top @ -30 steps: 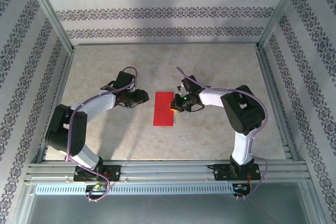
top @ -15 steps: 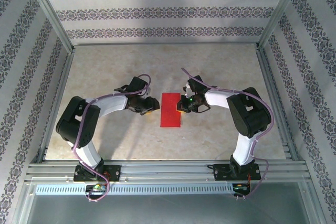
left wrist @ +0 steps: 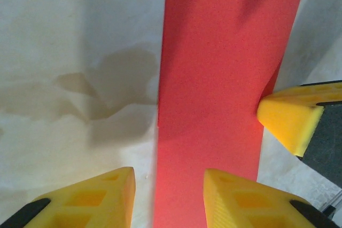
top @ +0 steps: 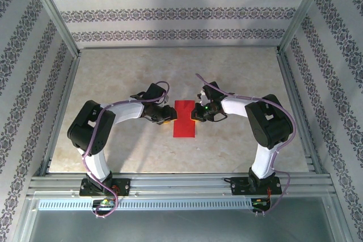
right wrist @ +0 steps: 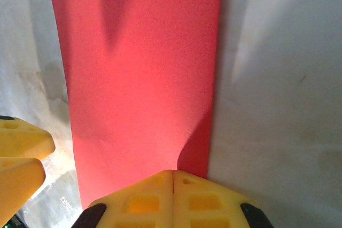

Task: Fold a paper plane with a square sheet of paper (fold left side to right side)
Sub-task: Third fold the triangle at the center of the table.

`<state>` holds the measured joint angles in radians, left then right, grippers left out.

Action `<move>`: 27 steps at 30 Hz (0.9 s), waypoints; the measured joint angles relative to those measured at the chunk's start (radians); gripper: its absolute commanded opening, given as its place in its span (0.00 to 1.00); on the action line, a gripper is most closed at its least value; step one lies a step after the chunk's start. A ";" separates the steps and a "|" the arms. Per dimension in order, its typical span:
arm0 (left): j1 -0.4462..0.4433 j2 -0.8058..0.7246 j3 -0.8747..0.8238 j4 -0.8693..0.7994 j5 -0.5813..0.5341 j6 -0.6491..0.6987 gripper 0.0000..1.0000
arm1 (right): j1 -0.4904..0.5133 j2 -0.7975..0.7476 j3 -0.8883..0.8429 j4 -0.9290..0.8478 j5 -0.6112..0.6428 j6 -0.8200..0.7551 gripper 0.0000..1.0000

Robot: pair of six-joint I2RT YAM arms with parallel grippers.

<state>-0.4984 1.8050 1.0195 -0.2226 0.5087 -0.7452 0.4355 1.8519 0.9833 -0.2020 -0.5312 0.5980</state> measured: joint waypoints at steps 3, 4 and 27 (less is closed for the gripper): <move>-0.004 0.014 0.012 0.001 0.004 0.000 0.39 | 0.000 0.000 0.000 0.000 0.000 0.000 0.00; -0.006 0.020 0.016 0.001 0.005 0.000 0.39 | 0.000 0.000 0.000 0.000 0.000 0.000 0.00; -0.026 0.063 0.049 0.001 0.018 -0.011 0.39 | 0.000 0.000 0.000 0.000 0.000 0.000 0.00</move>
<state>-0.5240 1.8675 1.0687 -0.2218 0.5262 -0.7559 0.4355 1.8519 0.9833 -0.2016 -0.5316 0.5980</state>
